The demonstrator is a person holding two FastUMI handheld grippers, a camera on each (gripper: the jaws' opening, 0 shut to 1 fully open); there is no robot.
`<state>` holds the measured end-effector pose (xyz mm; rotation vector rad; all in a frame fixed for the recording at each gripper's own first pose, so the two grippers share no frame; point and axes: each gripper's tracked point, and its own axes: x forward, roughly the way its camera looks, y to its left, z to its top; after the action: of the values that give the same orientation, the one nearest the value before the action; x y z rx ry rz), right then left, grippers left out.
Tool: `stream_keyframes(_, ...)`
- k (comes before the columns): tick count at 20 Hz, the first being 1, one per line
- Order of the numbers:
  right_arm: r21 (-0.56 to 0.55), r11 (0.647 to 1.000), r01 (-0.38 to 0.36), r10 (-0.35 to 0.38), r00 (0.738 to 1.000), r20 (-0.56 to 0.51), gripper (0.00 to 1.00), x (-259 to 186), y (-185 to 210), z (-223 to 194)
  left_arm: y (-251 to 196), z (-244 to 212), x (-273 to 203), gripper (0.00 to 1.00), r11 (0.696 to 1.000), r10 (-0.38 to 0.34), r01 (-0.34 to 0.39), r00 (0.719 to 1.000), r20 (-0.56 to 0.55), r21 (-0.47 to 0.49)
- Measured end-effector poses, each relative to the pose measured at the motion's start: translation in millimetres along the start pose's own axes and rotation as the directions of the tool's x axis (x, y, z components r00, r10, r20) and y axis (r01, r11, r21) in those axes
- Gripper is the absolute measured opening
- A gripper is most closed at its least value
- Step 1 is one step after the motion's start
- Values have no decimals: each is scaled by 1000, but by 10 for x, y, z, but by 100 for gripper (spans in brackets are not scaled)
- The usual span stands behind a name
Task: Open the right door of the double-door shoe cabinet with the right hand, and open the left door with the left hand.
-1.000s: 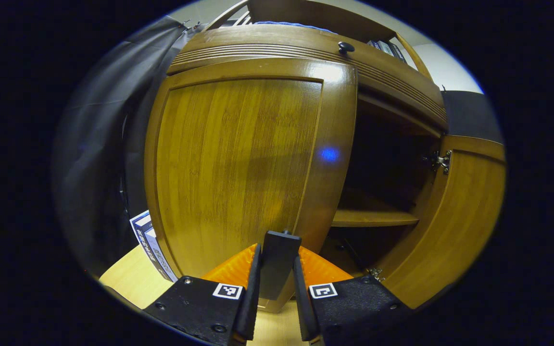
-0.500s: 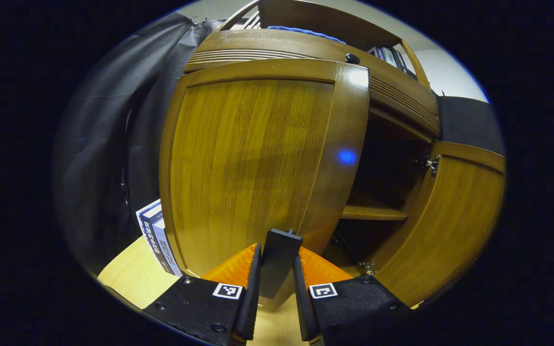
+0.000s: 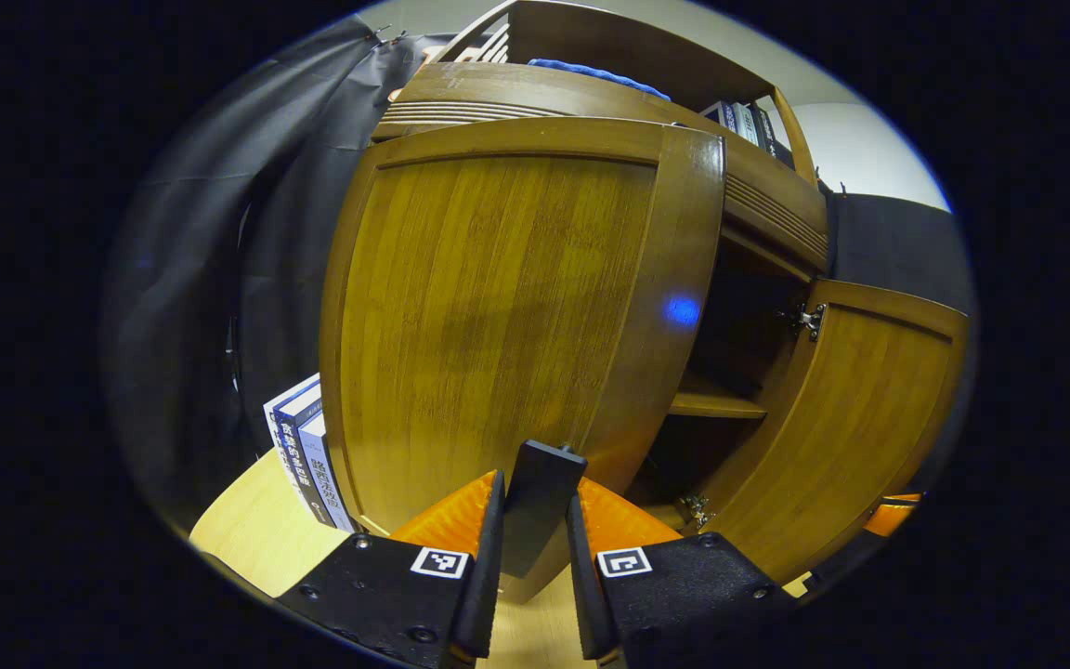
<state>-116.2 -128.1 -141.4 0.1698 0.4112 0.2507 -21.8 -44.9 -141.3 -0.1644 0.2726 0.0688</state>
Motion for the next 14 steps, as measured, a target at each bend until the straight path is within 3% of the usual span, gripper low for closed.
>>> stream_keyframes(14, -79, 979, -186, 183, 982, -43, 18, 454, 721, 71, 221, -16, -349, 37, 999, 3, -3, 1000, 6, -36)
